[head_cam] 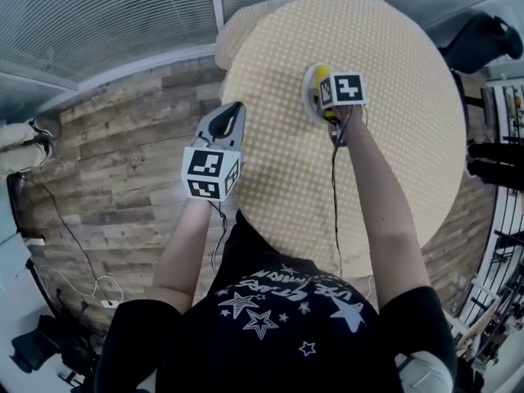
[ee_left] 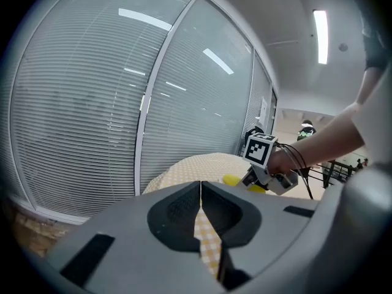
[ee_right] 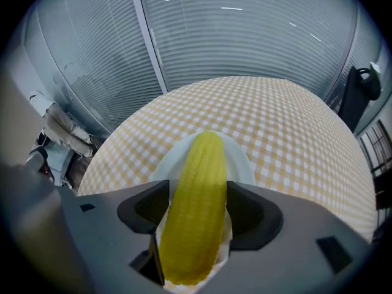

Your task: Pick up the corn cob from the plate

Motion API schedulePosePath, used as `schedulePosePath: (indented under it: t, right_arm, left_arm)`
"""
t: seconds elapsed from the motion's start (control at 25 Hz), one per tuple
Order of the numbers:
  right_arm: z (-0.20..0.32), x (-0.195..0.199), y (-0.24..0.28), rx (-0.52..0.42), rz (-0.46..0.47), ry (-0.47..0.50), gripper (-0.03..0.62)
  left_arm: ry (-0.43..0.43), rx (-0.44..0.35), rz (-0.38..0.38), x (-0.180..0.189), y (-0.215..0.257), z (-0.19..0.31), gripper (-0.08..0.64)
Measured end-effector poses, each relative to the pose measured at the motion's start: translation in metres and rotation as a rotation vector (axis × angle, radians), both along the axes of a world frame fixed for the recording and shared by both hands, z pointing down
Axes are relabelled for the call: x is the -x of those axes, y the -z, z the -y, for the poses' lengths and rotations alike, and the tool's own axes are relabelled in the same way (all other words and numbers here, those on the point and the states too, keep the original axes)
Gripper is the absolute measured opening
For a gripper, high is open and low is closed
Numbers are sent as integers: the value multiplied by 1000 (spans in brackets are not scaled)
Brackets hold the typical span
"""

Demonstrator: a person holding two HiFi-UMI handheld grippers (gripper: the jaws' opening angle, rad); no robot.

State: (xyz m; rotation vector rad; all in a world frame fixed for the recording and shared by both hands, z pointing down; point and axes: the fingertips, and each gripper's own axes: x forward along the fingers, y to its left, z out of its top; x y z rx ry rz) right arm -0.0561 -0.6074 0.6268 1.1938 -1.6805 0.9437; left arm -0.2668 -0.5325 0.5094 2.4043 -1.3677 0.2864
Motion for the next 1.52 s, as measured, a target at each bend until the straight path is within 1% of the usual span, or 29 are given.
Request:
schedulePosePath:
  t: [0.24, 0.48, 0.6, 0.72, 0.88, 1.0, 1.08, 1.16, 1.32, 1.52]
  right_arm:
    - [3, -1, 0, -2, -9, -16, 288]
    - [2, -2, 1, -5, -25, -16, 275]
    - [3, -3, 0, -14, -20, -15, 270]
    - [1, -6, 2, -24, 6, -21, 268]
    - [-4, -5, 13, -59, 73, -69, 267]
    - [-10, -2, 22, -83, 106, -77, 265]
    - [-14, -1, 30, -97, 147, -88, 265]
    - [-19, 0, 38, -112, 209, -120, 265]
    - [-28, 0, 62, -157, 355, -182, 265]
    - [-47, 6, 102, -236, 552, -203, 265]
  left_arm:
    - [-9, 14, -7, -5, -6, 2, 12]
    - [-42, 33, -17, -23, -10, -5, 12]
    - [-57, 39, -21, -29, -11, -10, 12]
    - [-58, 42, -21, -32, -10, -16, 12]
    - [-54, 41, -15, -26, -9, -22, 12]
    - [-51, 32, -12, -24, -6, -25, 12]
    - [-47, 23, -9, -23, -1, -28, 12]
    - [-44, 13, -5, -24, 4, -32, 12]
    - [-34, -4, -4, -27, 15, -41, 12]
    - [-19, -12, -10, -32, 27, -62, 12]
